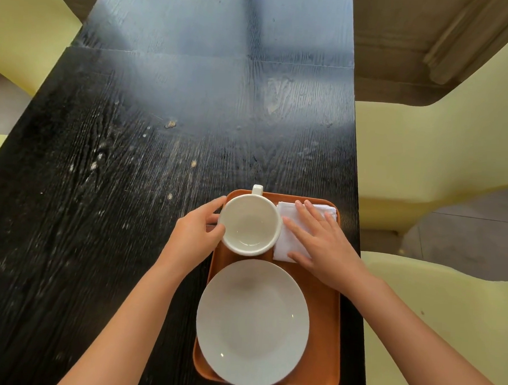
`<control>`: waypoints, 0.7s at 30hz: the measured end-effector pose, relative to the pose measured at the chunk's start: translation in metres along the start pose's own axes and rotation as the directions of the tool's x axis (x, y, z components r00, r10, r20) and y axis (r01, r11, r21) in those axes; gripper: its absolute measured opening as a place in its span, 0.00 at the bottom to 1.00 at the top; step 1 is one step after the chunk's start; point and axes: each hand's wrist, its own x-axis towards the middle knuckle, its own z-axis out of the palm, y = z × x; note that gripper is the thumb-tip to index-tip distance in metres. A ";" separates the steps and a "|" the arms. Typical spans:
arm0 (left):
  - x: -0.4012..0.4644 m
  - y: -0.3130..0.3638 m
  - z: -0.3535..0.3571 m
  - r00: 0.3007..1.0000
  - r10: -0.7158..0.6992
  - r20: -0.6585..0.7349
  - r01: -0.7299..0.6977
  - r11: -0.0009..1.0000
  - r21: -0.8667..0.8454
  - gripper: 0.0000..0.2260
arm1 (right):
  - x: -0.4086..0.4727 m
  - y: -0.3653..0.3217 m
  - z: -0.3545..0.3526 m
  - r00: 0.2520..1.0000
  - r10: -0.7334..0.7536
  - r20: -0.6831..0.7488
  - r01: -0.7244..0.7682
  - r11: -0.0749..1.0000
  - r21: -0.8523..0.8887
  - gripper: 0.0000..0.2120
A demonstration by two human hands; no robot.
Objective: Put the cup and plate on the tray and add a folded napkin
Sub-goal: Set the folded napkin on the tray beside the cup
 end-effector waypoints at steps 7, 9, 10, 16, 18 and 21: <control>-0.071 -0.035 -0.007 0.989 -0.053 -0.140 0.079 0.978 0.192 0.14 | -0.075 -0.035 0.022 0.886 0.402 -0.232 -0.249 0.833 0.495 0.12; -0.091 -0.043 0.001 0.993 -0.096 -0.066 0.108 0.972 0.209 0.11 | -0.092 -0.045 0.033 0.884 0.452 -0.121 -0.320 0.773 0.548 0.15; -0.097 -0.045 0.005 0.994 -0.098 -0.047 0.106 0.973 0.203 0.10 | -0.097 -0.049 0.038 0.878 0.470 -0.089 -0.342 0.747 0.570 0.16; -0.106 -0.046 0.016 0.995 -0.033 -0.093 0.047 0.987 0.155 0.09 | -0.104 -0.062 0.043 0.836 0.549 -0.014 -0.381 0.598 0.705 0.13; -0.107 -0.046 0.019 0.995 -0.003 -0.095 0.018 0.988 0.153 0.10 | -0.106 -0.063 0.042 0.827 0.562 -0.021 -0.381 0.587 0.714 0.12; -0.109 -0.046 0.024 0.995 0.040 -0.093 -0.025 0.987 0.157 0.12 | -0.111 -0.063 0.040 0.813 0.581 -0.040 -0.390 0.594 0.704 0.13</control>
